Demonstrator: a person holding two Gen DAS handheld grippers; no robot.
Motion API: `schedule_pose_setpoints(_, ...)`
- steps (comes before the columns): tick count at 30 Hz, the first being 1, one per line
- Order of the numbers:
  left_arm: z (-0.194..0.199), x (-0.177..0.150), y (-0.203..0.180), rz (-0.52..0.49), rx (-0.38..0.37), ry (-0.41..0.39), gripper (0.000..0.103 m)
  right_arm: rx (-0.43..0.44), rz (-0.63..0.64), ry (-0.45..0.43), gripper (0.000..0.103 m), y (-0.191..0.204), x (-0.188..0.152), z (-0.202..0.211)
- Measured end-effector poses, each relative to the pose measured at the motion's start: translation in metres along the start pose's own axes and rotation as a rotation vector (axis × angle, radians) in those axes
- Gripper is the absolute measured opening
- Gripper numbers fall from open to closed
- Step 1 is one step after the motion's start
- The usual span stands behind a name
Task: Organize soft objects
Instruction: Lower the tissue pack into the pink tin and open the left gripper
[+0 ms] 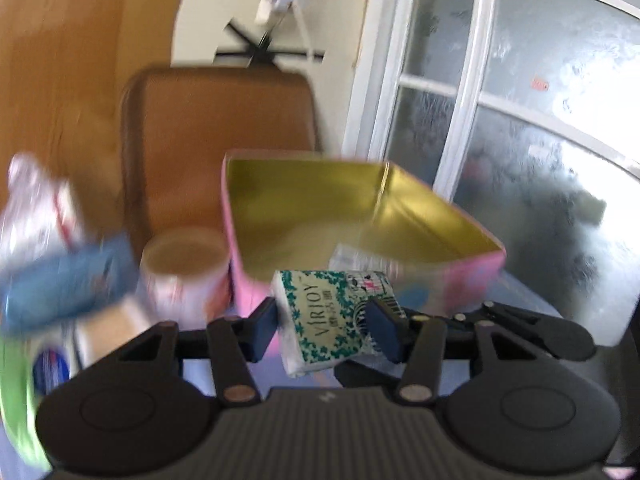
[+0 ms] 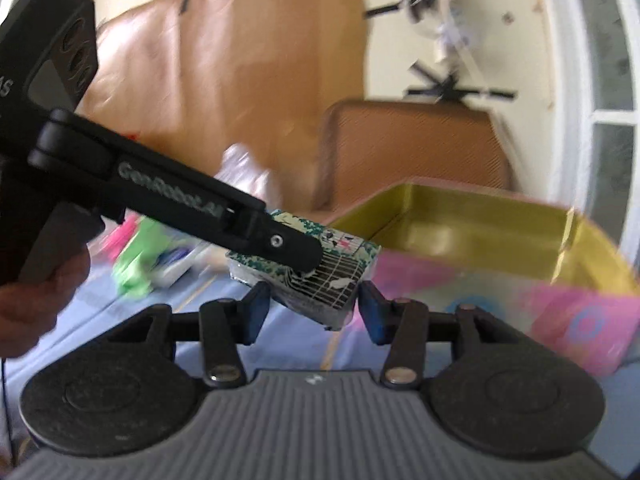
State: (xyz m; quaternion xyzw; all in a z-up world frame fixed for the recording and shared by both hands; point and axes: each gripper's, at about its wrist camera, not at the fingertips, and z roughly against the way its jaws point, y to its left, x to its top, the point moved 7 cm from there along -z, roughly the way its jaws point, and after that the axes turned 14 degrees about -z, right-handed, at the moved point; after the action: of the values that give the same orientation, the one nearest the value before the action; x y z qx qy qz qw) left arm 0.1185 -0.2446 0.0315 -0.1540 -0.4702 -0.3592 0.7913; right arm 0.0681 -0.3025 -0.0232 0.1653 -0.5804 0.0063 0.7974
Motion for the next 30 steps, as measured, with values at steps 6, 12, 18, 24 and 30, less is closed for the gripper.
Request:
schedule_pose_setpoints(6, -0.047, 0.035, 0.0, -0.046, 0.069, -0.037, 0.05, -0.065, -0.04, -0.066, 0.052, -0.035, 0.029, -0.032)
schedule_pose_setpoints(12, -0.083, 0.041, 0.003, -0.072, 0.117, -0.009, 0.058, -0.119, -0.073, -0.059, 0.052, -0.059, 0.031, -0.064)
schedule_pose_setpoints(18, -0.083, 0.037, 0.011, -0.014, 0.145, -0.019, 0.062, -0.294, -0.064, -0.074, 0.061, -0.083, 0.036, -0.097)
schedule_pose_setpoints(24, -0.043, 0.02, 0.019, 0.035, 0.162, -0.063, 0.062, -0.274, -0.124, -0.103, 0.06, -0.092, 0.037, -0.084)
schedule_pose_setpoints(30, 0.032, -0.028, 0.055, 0.122, 0.223, -0.11, 0.069, -0.225, -0.113, -0.162, 0.054, -0.067, 0.035, -0.061)
